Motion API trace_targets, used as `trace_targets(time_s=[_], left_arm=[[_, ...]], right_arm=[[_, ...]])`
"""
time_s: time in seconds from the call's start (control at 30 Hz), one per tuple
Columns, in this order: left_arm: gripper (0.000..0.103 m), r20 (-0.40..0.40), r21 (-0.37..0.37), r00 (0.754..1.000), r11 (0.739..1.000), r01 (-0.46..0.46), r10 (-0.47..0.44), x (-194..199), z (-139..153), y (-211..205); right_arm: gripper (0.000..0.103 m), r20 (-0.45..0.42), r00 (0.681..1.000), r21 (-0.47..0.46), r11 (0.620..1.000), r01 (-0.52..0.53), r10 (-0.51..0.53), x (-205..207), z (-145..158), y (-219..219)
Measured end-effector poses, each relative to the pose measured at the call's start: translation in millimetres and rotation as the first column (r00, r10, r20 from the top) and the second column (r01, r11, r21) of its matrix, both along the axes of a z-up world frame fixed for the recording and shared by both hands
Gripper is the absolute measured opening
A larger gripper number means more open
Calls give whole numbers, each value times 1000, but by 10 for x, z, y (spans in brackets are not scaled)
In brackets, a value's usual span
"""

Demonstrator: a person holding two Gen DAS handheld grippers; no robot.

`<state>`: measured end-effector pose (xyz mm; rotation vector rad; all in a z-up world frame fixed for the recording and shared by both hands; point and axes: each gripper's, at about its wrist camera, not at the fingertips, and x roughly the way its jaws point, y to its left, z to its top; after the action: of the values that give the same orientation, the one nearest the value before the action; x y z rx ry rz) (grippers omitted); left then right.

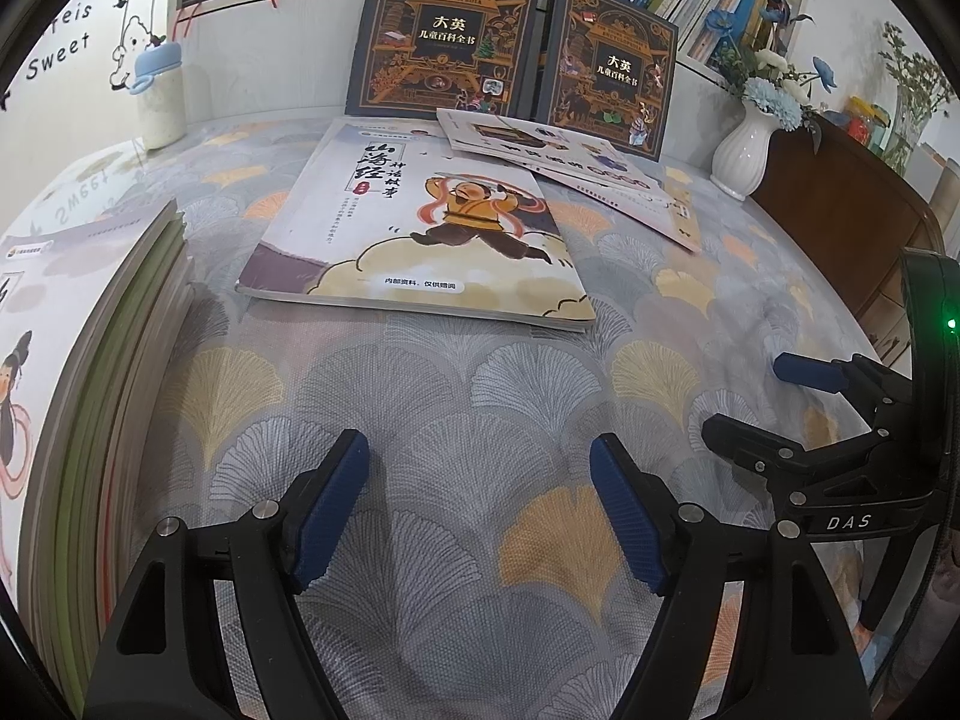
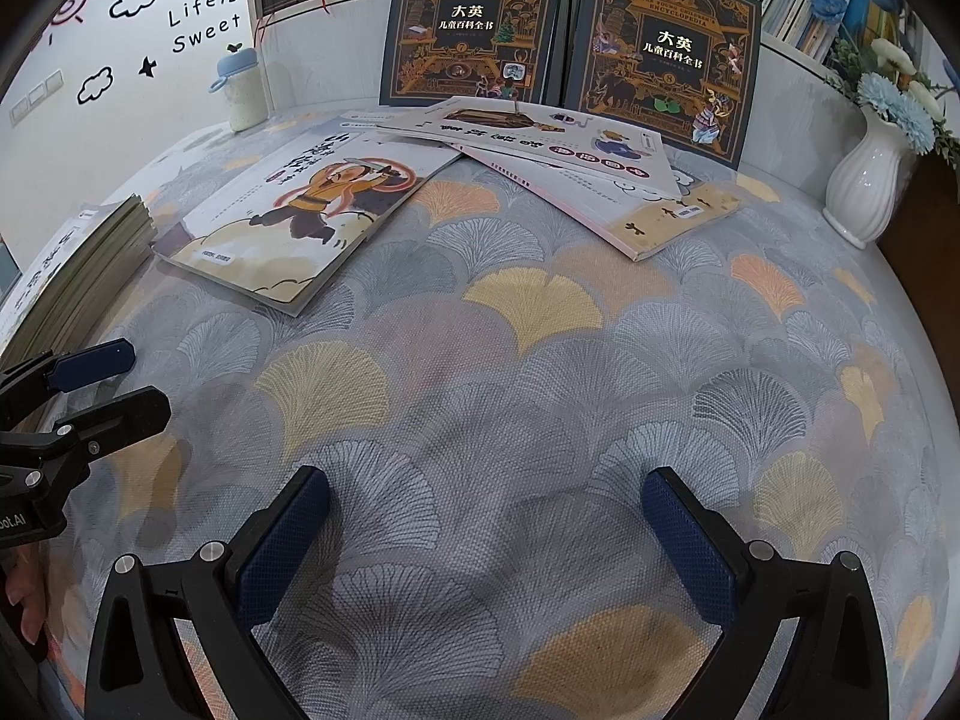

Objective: Organize books

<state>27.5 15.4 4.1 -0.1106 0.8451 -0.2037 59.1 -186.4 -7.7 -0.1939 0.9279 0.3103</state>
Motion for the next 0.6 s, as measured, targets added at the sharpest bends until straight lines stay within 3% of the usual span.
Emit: trace_targets(time_s=[0.6], left_arm=[[75, 2, -5, 1000, 1000, 1, -1, 7, 2, 21]], right_arm=[[103, 0, 1000, -1, 1000, -1, 1, -1, 0, -2]])
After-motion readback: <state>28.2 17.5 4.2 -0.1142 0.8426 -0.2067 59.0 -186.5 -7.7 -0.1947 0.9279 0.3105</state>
